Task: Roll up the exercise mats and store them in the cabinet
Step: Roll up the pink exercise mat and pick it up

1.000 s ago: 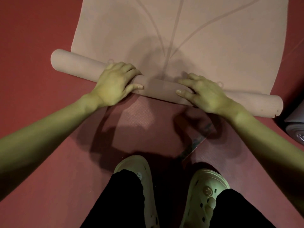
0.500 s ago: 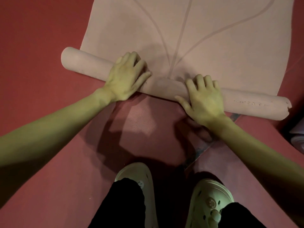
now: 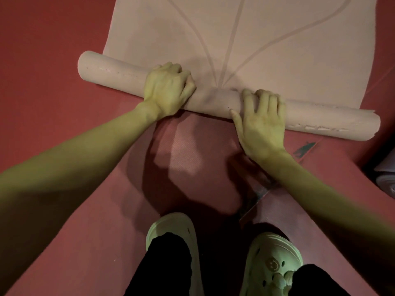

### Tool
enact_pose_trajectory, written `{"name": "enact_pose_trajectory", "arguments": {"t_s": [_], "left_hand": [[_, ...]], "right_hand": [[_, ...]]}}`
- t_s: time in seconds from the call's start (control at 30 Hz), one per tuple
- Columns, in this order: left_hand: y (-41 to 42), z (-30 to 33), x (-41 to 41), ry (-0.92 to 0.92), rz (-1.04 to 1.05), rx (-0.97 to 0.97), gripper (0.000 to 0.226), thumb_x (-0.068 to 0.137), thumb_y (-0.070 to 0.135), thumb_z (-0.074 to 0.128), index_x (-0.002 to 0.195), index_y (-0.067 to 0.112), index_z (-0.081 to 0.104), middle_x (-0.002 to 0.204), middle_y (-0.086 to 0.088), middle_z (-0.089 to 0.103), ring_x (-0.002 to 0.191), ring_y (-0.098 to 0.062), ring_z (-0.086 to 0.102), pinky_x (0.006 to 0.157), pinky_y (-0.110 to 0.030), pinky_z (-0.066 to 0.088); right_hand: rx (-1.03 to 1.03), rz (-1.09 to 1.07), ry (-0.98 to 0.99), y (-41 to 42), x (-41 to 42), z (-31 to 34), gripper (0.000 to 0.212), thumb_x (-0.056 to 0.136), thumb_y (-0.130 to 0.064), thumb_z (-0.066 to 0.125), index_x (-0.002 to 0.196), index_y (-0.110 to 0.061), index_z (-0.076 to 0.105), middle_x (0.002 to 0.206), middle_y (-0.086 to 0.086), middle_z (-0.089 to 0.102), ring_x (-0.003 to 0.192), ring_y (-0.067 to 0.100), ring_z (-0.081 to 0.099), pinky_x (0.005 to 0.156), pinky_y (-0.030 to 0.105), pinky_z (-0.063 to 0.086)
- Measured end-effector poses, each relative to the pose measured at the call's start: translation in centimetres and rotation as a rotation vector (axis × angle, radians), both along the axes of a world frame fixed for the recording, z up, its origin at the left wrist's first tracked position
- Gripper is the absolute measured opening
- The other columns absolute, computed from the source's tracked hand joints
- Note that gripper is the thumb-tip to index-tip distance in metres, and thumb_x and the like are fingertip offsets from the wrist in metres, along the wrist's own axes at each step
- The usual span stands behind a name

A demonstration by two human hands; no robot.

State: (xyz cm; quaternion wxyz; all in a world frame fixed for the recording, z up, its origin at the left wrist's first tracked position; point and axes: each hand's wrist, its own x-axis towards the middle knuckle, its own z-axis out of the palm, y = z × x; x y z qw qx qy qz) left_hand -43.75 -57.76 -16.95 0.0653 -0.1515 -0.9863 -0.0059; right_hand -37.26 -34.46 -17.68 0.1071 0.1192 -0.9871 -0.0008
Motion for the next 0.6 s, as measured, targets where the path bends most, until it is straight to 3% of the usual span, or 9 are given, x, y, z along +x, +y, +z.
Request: {"name": "enact_pose_trajectory", "arguments": {"t_s": [0.07, 0.2, 0.3, 0.4, 0.5, 0.6], "left_hand": [[0.0, 0.1, -0.2, -0.011, -0.004, -0.002, 0.048, 0.095, 0.034, 0.028, 0.085, 0.007, 0.066, 0.085, -0.017, 0.063, 0.082, -0.038, 0.056, 0.070, -0.044, 0.038], [0.3, 0.0, 0.0, 0.066, 0.020, 0.049, 0.043, 0.099, 0.033, 0.033, 0.083, 0.005, 0.062, 0.086, -0.018, 0.060, 0.081, -0.037, 0.054, 0.072, -0.046, 0.037], [-0.4, -0.7, 1.3, 0.156, -0.074, 0.090, 0.038, 0.100, 0.036, 0.041, 0.102, 0.004, 0.061, 0.099, -0.015, 0.060, 0.092, -0.033, 0.054, 0.083, -0.043, 0.038], [-1.0, -0.8, 1.4, 0.149, -0.150, 0.082, 0.048, 0.102, 0.045, 0.036, 0.114, 0.005, 0.059, 0.107, -0.013, 0.062, 0.099, -0.031, 0.055, 0.091, -0.043, 0.037], [-0.3, -0.3, -1.0, 0.126, -0.097, -0.025, 0.052, 0.104, 0.047, 0.024, 0.099, 0.009, 0.060, 0.093, -0.012, 0.063, 0.086, -0.033, 0.057, 0.080, -0.042, 0.038], [0.3, -0.1, -2.4, 0.106, -0.090, -0.114, 0.049, 0.103, 0.038, 0.025, 0.088, 0.008, 0.059, 0.083, -0.015, 0.063, 0.077, -0.036, 0.058, 0.070, -0.043, 0.040]], "right_hand": [[0.022, 0.038, -0.039, 0.3, 0.1, -0.1, 0.059, 0.097, -0.052, 0.040, 0.132, -0.005, 0.047, 0.117, 0.026, 0.054, 0.106, 0.041, 0.051, 0.098, 0.052, 0.032], [0.059, 0.078, -0.057, 0.8, -1.6, 0.4, 0.062, 0.096, -0.058, 0.036, 0.128, -0.007, 0.050, 0.105, 0.022, 0.054, 0.093, 0.037, 0.051, 0.085, 0.048, 0.031], [0.029, 0.125, -0.133, 1.3, -3.1, 0.9, 0.066, 0.094, -0.060, 0.028, 0.124, -0.007, 0.052, 0.103, 0.022, 0.056, 0.092, 0.038, 0.052, 0.084, 0.047, 0.035], [0.025, 0.138, -0.256, 1.5, -4.9, 1.9, 0.077, 0.087, -0.066, 0.014, 0.123, -0.008, 0.052, 0.107, 0.021, 0.057, 0.099, 0.038, 0.053, 0.087, 0.046, 0.036], [-0.005, 0.137, -0.331, 1.7, -6.2, 2.0, 0.073, 0.091, -0.067, 0.018, 0.122, -0.009, 0.050, 0.113, 0.019, 0.057, 0.106, 0.037, 0.052, 0.091, 0.045, 0.035], [-0.060, 0.082, -0.264, 1.5, -6.0, 1.7, 0.076, 0.090, -0.066, 0.016, 0.113, -0.006, 0.054, 0.109, 0.020, 0.057, 0.102, 0.037, 0.052, 0.086, 0.045, 0.036]]}}
